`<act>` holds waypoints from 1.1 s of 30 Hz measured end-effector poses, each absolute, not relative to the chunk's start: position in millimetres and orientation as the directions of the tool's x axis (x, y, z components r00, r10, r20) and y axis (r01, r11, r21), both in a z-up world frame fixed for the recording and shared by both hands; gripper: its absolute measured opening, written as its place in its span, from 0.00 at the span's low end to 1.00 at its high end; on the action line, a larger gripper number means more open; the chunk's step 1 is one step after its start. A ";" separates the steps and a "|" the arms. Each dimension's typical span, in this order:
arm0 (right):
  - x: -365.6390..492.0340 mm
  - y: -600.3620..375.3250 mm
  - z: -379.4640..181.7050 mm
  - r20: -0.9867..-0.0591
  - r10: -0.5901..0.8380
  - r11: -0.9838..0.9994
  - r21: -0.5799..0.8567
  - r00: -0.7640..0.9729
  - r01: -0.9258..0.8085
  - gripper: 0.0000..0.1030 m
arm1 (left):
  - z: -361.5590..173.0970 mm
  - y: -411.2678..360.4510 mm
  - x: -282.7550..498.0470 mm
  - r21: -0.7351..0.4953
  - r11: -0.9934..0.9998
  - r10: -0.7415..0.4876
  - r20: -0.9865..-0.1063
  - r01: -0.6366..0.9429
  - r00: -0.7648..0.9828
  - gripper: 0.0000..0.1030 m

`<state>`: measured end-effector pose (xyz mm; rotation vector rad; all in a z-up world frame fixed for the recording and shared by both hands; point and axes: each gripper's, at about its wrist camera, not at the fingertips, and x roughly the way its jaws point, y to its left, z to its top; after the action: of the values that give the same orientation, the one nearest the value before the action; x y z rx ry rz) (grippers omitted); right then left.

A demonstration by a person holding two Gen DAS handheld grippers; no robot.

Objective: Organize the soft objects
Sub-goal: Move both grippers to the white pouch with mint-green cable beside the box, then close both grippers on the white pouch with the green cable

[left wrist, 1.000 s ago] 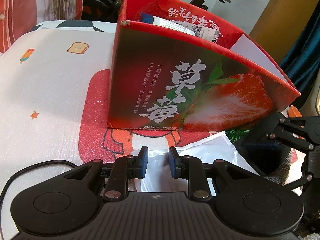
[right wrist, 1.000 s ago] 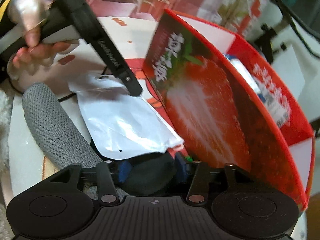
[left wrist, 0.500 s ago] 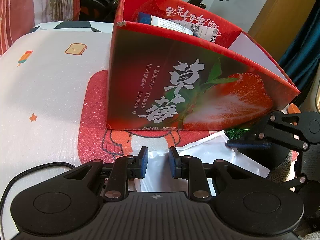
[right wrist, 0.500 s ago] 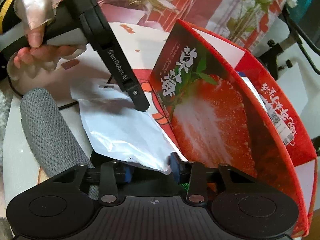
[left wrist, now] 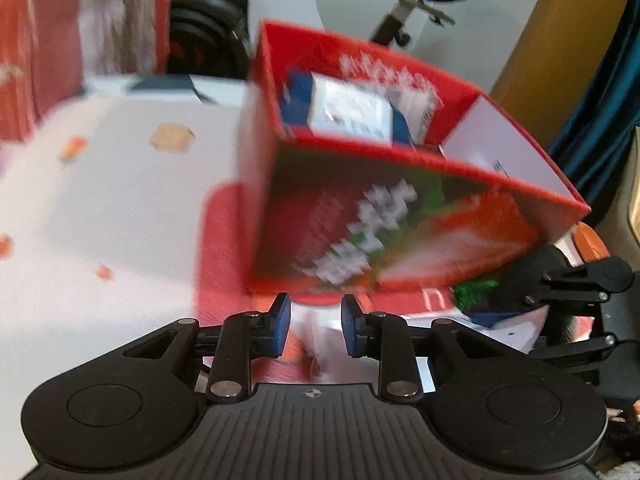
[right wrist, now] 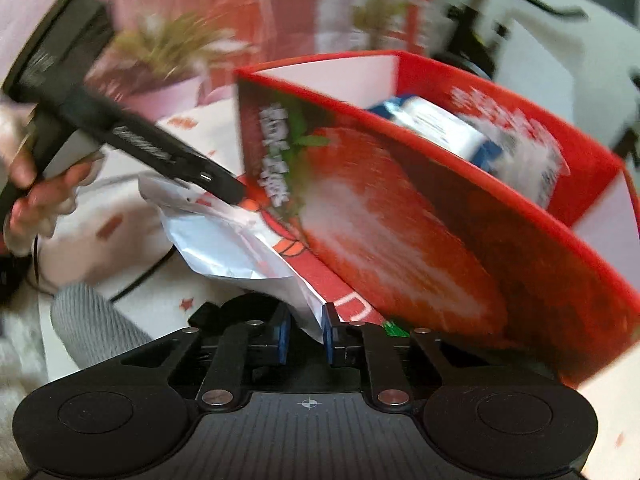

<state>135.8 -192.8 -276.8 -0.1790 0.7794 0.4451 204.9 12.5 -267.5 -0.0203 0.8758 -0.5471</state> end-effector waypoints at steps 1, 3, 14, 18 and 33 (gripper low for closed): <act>136.2 -198.2 -276.6 -0.709 0.326 0.904 0.040 0.626 -0.426 0.14 | -264.0 17.3 205.5 -0.230 0.867 -0.458 -0.715 0.442 0.528 0.28; 137.2 -210.6 -276.9 -0.701 0.339 0.921 0.110 0.628 -0.374 0.14 | -257.1 27.4 206.6 -0.228 0.877 -0.450 -0.700 0.423 0.554 0.28; 148.1 -261.2 -284.3 -0.651 0.390 0.903 0.407 0.651 -0.135 0.15 | -263.0 21.3 199.4 -0.232 0.849 -0.489 -0.683 0.474 0.542 0.34; 149.4 -266.9 -286.4 -0.637 0.393 0.887 0.453 0.663 -0.091 0.15 | -264.9 4.7 195.9 -0.210 0.821 -0.516 -0.670 0.530 0.534 0.34; 149.9 -253.1 -276.6 -0.626 0.387 0.899 0.420 0.677 -0.126 0.14 | -274.8 -18.2 196.8 -0.191 0.803 -0.528 -0.667 0.564 0.526 0.37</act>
<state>149.9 -253.1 -276.6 0.3598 0.7780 0.2952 196.8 -18.2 -274.8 0.0510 0.7797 -0.6529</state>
